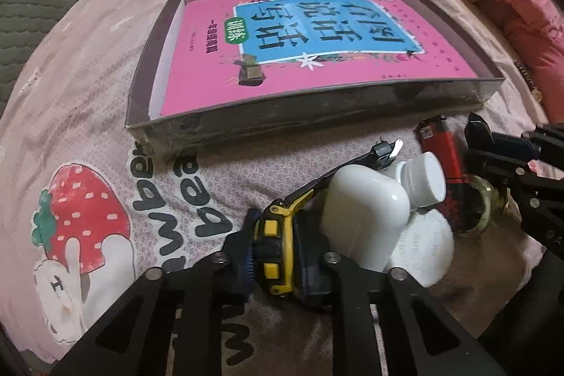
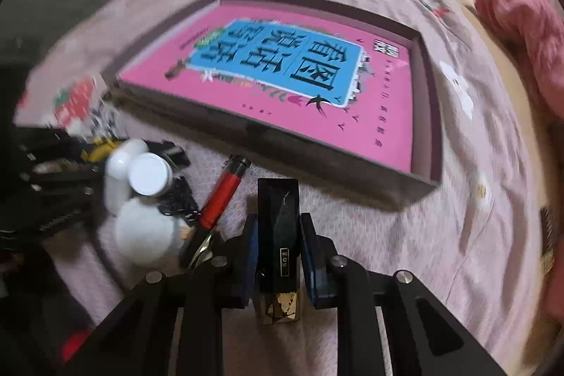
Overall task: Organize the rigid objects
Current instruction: 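Lift and carry the tape measure and lipstick with both tools over the tray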
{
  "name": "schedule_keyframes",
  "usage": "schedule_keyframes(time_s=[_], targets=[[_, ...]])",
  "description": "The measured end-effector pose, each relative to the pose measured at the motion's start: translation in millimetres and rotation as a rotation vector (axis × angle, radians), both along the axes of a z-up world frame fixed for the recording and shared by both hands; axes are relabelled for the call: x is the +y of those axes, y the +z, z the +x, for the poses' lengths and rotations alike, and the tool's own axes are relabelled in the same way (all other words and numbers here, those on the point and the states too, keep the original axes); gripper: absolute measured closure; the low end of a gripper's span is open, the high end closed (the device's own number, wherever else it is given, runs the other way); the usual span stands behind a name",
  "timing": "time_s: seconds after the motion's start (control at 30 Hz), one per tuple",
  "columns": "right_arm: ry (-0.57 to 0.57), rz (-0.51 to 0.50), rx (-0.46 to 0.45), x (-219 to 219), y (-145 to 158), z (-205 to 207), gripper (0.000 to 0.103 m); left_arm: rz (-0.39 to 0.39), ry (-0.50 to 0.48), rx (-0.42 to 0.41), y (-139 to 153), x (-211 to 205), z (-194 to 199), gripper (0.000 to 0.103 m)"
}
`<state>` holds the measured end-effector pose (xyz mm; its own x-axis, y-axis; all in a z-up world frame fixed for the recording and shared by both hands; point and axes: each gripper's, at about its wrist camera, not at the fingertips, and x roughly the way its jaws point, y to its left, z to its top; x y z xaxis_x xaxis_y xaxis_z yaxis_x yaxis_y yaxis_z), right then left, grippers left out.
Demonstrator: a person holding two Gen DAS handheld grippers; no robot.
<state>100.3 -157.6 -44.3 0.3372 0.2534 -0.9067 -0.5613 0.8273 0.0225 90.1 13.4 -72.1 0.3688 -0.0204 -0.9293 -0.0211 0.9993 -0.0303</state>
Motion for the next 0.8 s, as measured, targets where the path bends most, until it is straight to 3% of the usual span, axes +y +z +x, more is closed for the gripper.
schedule_keyframes(time_s=[0.33, 0.53, 0.8], targets=[[-0.126, 0.218, -0.034, -30.7, 25.3, -16.7, 0.081, -0.182, 0.059, -0.037, 11.2, 33.7, -14.7, 0.085], [-0.153, 0.278, -0.041, -30.8, 35.9, -21.3, 0.081, -0.2, 0.078, -0.079, 28.6, 40.5, -26.3, 0.085], [-0.169, 0.263, -0.05, -27.2, 43.3, -25.2, 0.081, -0.158, 0.084, -0.128, 51.0, 40.2, -33.1, 0.085]])
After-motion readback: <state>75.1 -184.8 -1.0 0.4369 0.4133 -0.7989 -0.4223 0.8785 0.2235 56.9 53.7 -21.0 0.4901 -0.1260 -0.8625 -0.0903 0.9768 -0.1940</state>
